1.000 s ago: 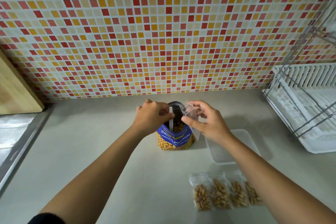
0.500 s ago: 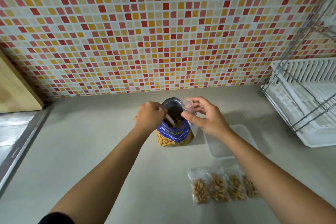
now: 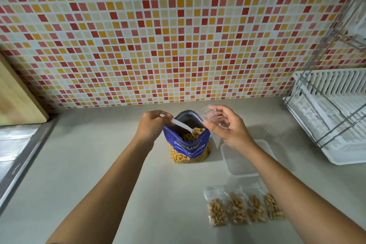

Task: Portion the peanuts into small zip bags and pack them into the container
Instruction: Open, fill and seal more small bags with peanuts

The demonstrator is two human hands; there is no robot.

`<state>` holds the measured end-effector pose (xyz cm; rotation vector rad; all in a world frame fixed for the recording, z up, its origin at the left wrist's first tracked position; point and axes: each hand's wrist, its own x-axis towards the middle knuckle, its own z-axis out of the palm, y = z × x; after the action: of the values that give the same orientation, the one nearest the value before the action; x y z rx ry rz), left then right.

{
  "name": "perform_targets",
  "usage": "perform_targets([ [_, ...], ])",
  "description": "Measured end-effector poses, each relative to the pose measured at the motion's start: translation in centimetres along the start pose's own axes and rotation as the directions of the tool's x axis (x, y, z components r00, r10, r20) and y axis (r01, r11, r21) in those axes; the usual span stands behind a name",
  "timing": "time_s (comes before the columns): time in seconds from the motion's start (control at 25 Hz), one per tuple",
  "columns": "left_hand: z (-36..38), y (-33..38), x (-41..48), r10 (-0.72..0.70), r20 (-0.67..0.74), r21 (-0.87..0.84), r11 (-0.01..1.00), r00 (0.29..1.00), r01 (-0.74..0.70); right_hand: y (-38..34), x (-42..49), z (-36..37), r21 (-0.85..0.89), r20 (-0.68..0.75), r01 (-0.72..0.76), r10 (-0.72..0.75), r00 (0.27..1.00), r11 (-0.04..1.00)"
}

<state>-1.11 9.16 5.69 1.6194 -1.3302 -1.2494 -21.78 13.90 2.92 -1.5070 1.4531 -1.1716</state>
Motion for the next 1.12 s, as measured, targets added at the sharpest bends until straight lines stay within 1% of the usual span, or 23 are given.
perform_targets([
  [0.24,-1.2,0.3,0.0,-0.05,-0.011,-0.07,0.996,0.999,0.05,-0.2,-0.3,-0.5,-0.149,-0.036,0.044,-0.05,0.998,0.988],
  [0.44,-3.5,-0.3,0.6,-0.07,-0.04,-0.107,0.992,0.997,0.065,-0.2,-0.3,-0.3,-0.293,-0.041,0.103,-0.12,0.992,0.951],
  [0.52,-4.3,0.2,0.7,-0.078,-0.057,-0.128,0.989,0.995,0.07,-0.2,0.0,0.1,-0.376,-0.026,0.126,-0.146,0.989,0.918],
  [0.6,-4.8,1.0,0.8,-0.086,-0.076,-0.168,0.983,0.993,0.072,-0.4,0.4,0.4,-0.486,0.0,0.122,-0.139,0.99,0.865],
  [0.68,-5.2,1.8,0.9,-0.081,-0.093,-0.203,0.977,0.992,0.061,-0.8,0.6,0.7,-0.56,0.024,0.122,-0.132,0.991,0.819],
  [0.8,-5.6,2.9,1.2,-0.055,-0.095,-0.195,0.98,0.994,0.036,-1.1,0.7,1.1,-0.575,0.037,0.13,-0.134,0.99,0.808],
  [1.04,-4.5,4.4,1.4,-0.05,-0.068,-0.123,0.992,0.996,0.041,-1.4,1.0,1.9,-0.502,0.024,0.103,-0.105,0.994,0.858],
  [1.12,-4.2,5.0,1.4,-0.022,-0.05,-0.087,0.996,0.999,0.018,-1.4,1.2,2.2,-0.477,0.021,0.089,-0.09,0.996,0.874],
])
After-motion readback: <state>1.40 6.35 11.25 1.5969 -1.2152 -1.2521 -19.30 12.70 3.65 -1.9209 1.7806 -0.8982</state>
